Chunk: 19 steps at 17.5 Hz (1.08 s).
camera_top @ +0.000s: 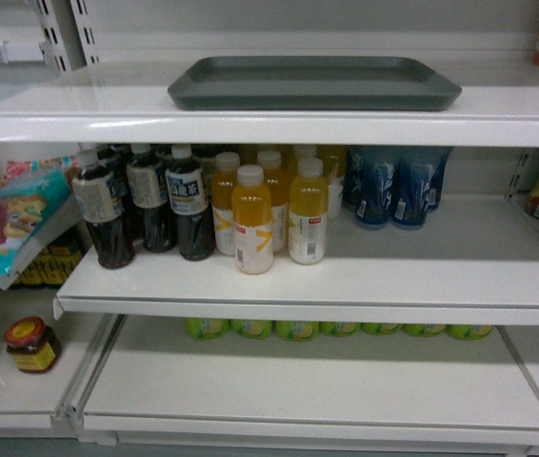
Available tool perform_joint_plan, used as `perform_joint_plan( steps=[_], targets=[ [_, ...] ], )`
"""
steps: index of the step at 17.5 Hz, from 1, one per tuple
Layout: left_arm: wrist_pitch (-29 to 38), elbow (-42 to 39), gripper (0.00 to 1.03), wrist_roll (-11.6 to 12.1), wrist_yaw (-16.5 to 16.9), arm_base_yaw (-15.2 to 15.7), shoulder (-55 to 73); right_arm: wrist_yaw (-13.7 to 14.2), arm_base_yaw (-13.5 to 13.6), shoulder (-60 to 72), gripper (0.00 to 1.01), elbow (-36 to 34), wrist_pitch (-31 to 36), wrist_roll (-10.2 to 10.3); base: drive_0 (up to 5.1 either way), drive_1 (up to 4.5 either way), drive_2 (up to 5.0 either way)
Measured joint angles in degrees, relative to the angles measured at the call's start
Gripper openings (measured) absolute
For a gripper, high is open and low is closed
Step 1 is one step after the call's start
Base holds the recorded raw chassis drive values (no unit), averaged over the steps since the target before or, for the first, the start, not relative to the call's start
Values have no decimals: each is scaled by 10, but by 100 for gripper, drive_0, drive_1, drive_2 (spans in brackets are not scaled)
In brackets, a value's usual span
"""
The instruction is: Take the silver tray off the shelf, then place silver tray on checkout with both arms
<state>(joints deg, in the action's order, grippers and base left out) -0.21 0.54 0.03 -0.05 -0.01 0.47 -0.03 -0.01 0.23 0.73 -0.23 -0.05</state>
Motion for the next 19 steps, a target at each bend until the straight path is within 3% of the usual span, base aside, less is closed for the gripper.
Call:
perform_joint_plan(
  steps=[19],
  targets=[
    [0, 0, 98, 0, 0, 0, 0, 0, 0, 0, 98, 0, 0, 0, 0, 0, 0]
  ],
)
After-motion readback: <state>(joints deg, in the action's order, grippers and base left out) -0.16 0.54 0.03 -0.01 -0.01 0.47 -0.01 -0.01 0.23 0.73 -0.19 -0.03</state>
